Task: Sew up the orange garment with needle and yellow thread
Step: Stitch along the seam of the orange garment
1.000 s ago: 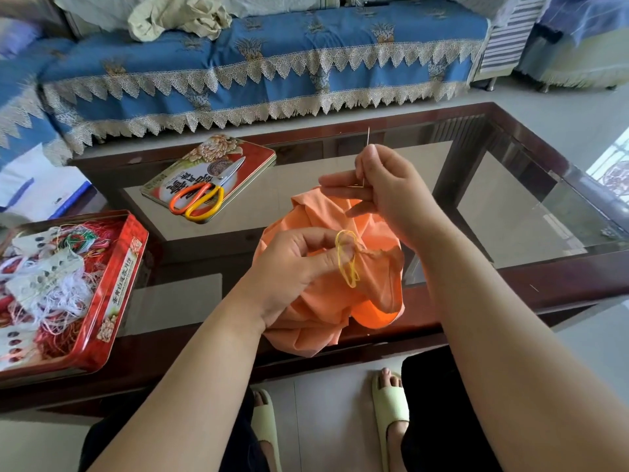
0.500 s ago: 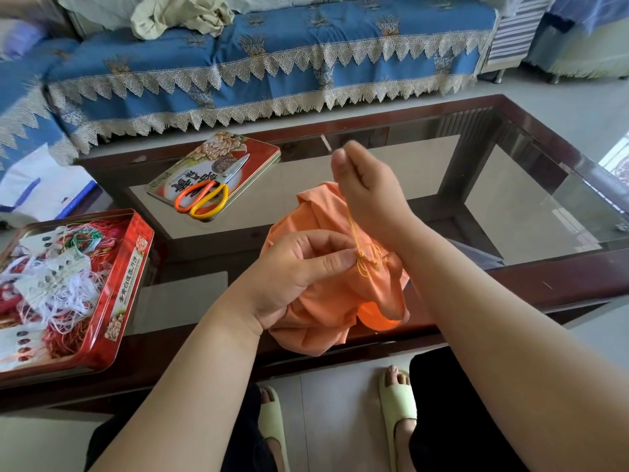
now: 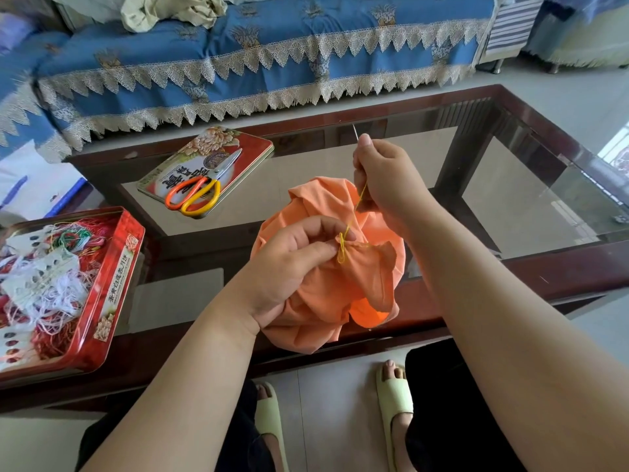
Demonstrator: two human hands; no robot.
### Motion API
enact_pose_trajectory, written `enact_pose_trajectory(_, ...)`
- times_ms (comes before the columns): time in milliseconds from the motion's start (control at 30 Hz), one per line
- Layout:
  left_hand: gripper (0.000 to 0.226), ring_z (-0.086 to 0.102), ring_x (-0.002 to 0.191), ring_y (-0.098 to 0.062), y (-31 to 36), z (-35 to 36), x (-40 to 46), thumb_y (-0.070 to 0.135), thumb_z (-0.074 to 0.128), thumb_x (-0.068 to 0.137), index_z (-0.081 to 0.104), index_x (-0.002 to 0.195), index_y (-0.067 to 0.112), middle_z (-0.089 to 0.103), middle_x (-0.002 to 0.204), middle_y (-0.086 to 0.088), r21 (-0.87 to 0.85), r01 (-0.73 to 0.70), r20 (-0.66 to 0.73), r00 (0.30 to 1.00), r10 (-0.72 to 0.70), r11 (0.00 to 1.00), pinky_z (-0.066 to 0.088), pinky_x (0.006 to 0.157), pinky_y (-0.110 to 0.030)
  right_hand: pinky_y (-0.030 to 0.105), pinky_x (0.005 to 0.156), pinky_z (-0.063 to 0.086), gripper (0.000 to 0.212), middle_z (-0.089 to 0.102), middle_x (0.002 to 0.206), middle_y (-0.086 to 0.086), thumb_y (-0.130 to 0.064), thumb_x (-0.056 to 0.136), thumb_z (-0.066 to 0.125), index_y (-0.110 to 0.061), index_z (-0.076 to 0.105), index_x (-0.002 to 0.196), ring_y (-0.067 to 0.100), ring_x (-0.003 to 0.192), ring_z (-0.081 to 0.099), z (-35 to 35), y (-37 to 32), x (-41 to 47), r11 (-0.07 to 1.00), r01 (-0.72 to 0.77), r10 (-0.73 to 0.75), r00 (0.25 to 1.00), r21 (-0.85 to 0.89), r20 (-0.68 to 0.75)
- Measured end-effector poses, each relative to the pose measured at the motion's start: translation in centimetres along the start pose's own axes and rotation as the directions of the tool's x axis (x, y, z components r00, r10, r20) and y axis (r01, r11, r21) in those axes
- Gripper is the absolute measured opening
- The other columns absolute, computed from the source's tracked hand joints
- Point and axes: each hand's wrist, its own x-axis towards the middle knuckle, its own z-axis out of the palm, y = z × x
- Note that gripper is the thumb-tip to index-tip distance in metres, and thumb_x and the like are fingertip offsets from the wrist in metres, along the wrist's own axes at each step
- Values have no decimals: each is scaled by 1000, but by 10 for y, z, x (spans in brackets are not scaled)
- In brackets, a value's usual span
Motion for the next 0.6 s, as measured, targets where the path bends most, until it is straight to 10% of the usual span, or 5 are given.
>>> enact_pose_trajectory(167, 30, 63, 108, -29, -4, -1, 0, 37, 55, 86, 69, 102, 15, 68, 112, -15, -82, 37, -32, 999, -40, 996, 48, 99, -42, 17, 38, 37, 38, 42, 55, 0, -33, 105, 31, -14, 47, 76, 8, 40, 38, 0, 0, -2, 1000, -9, 8, 999, -24, -38)
enact_pose_trajectory(300, 92, 59, 118, -33, -4, -1, -2, 76, 71, 59, 57, 123, 11, 63, 122, -20, 27, 35, -19, 999, -34, 999, 45, 104, -48, 19, 40, 39, 38, 43, 56, 0, -34, 105, 31, -13, 48, 77, 7, 41, 39, 2, 0, -3, 999, -8, 6, 999, -39, -38)
enact_pose_trajectory(433, 54, 64, 104, -11, 0, 7, -2, 38, 77, 72, 52, 116, 21, 65, 111, -3, 262, -26, -12, 999, 31, 965, 52, 87, -24, 22, 40, 42, 38, 44, 59, 1, -34, 105, 32, -12, 49, 79, 9, 45, 41, 3, 0, -3, 998, -17, 14, 999, -67, -39)
enact_pose_trajectory(600, 28, 62, 105, -15, -4, 4, -3, 31, 65, 87, 52, 111, 21, 64, 109, -5, 291, -75, -18, 996, 84, 954, 50, 95, -32, 22, 40, 41, 39, 43, 58, 0, -34, 104, 32, -14, 49, 76, 9, 45, 40, 2, 1, -2, 998, -13, 10, 999, -65, -53)
